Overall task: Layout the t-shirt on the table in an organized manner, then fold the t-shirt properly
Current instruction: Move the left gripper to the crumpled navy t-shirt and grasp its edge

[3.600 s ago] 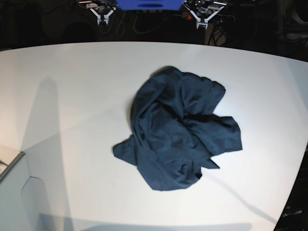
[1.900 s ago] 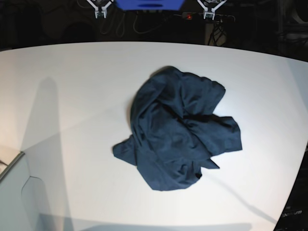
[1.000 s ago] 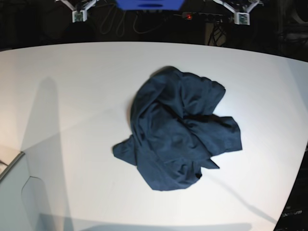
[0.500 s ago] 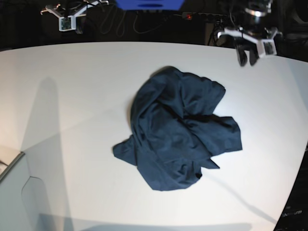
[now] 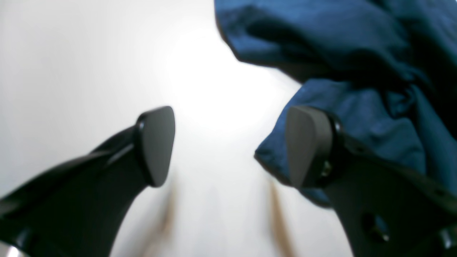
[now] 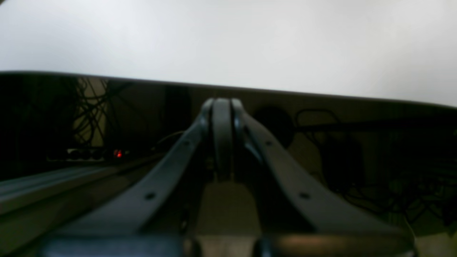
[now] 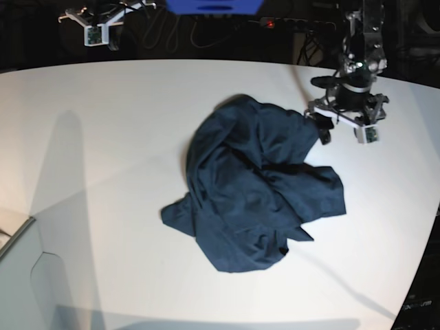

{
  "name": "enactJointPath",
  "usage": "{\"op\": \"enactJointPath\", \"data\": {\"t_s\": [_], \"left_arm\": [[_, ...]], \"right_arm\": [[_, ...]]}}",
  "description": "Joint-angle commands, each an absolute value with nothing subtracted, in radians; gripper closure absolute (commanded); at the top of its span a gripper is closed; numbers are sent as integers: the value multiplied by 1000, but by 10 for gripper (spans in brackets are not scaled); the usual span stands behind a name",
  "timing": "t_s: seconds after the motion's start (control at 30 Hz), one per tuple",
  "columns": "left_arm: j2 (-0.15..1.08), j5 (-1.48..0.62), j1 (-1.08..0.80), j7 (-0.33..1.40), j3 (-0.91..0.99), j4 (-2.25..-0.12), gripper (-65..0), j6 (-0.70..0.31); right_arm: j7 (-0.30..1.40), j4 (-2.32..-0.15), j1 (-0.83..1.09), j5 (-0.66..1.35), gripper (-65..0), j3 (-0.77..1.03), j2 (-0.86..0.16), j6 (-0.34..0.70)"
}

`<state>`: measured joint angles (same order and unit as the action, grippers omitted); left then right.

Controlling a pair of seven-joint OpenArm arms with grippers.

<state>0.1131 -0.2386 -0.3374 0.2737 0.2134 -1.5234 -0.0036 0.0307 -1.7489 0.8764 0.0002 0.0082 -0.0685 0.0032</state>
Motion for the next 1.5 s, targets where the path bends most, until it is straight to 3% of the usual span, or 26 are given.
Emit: {"op": "enactJointPath", "data": {"t_s": [0.0,0.3,0.53,0.73,1.07,1.3,1.37,1.47], "left_arm": [[114,-243,-323,266,209,-1531,-465,-5],[81,-240,-328,295,77,-1520,-431,4],[8,-234,-403,286,82,-1561,-431,13],[13,-242,-401,286,196,-1586,-434,74],[51,-240,-219,291,174,-1372,-434,73],[47,-242,-209,294,154,-1302,-430,71],[45,-242,-213,295,154,-1297,-408,71],[44,-242,-213,295,154,-1291,-270,71]], "right_arm": [[10,-1764,886,-1,0,8,-74,5],[10,-1764,866,-1,0,1,-79,5],[10,-1764,866,-1,0,-2,-111,5],[10,-1764,840,-1,0,-5,-116,5],[10,-1764,837,1,0,-5,-94,5],[53,-1764,826,1,0,-4,-93,5],[88,-1764,820,1,0,-4,-93,5],[122,-1764,803,1,0,-5,-93,5]]}}
